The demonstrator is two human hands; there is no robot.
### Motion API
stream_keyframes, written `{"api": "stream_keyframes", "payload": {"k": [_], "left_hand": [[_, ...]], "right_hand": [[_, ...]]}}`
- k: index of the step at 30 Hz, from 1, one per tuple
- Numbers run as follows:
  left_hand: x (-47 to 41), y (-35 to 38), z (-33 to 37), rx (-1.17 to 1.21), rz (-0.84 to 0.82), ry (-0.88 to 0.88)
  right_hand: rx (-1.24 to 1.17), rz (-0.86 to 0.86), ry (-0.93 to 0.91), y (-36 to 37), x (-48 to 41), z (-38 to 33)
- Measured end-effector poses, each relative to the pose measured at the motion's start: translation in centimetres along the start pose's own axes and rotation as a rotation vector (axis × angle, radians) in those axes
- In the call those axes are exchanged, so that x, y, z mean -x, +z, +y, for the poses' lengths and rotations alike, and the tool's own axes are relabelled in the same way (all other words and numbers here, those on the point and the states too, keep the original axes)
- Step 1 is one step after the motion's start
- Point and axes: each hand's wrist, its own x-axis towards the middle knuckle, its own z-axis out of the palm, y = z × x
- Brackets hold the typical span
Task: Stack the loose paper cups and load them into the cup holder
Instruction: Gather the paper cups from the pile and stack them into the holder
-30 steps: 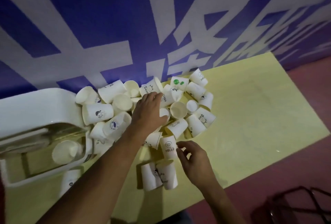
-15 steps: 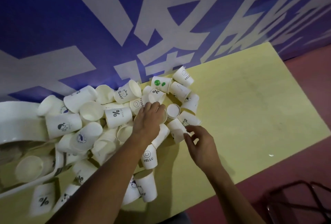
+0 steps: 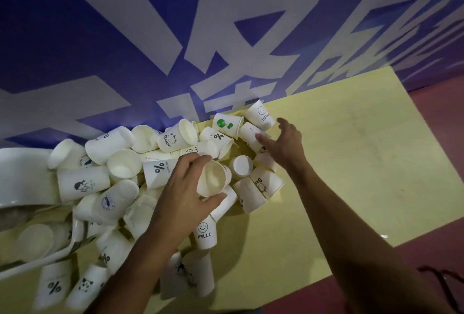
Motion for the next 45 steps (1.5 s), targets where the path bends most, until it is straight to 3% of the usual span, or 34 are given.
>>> {"api": "stream_keyframes", "payload": {"k": [11,16,20,31,45], "left_hand": [[1.8,-0.9,-0.3,0.08,0.03,-0.117],[1.6,-1.2,-0.8,0.08,0.014,-0.116],[1.4,-1.2,-0.9,0.098,0.007,-0.11],[3.7,-3.5,-2.5,0.17,0.064,-0.028],[16.3,-13.2,-14.0,0.208,0.177,0.006]], "right_hand": [[0.118,-0.102,0.039,2.9,-8.3,-3.3],[0.025,0.039,-0.037,1.9,-7.0,-3.1],[-0.136,0.159,-0.157,0.3,-3.6,-2.9],[-0.286,0.082,-0.405,-0.9,10.4,-6.0],[-0.349,-0.029,-0.563,9.8,25.7,-17.3]]}}
